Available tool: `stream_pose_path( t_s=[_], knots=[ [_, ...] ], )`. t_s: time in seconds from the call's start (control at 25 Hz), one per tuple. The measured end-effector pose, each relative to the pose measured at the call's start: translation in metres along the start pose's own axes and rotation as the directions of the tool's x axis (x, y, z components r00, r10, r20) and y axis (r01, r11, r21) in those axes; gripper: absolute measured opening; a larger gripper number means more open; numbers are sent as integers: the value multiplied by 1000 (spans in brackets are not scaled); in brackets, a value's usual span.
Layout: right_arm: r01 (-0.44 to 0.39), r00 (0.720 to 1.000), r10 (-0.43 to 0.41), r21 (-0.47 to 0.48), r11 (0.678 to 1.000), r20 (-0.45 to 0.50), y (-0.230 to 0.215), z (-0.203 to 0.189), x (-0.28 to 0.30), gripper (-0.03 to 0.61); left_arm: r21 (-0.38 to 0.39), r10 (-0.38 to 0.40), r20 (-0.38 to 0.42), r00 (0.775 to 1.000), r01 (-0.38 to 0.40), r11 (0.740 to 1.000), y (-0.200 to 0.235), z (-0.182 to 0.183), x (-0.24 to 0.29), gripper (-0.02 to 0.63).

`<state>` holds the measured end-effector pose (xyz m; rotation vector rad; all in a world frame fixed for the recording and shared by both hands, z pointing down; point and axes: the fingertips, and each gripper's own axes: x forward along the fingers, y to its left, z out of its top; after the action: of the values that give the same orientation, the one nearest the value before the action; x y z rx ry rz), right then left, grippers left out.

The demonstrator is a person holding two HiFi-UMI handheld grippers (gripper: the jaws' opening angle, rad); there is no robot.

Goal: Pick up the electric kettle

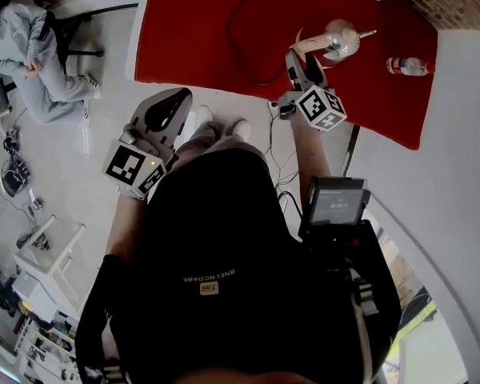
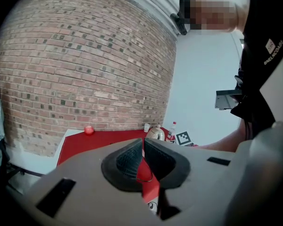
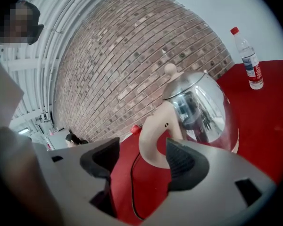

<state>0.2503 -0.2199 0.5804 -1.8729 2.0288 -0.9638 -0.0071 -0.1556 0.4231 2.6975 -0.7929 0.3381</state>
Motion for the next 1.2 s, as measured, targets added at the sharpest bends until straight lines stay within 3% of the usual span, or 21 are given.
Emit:
stream_pose_path(
  t_s=[0.88, 1.2],
  knots=[
    [-15, 1000, 15, -35, 999, 5, -5, 4, 29, 305, -50, 114, -17, 993, -115, 992, 2, -20, -32, 6],
    [25, 1000, -23, -78, 997, 20, -10, 0, 44, 296, -61, 136, -17, 991, -137, 989, 16, -29, -40, 6]
  ],
)
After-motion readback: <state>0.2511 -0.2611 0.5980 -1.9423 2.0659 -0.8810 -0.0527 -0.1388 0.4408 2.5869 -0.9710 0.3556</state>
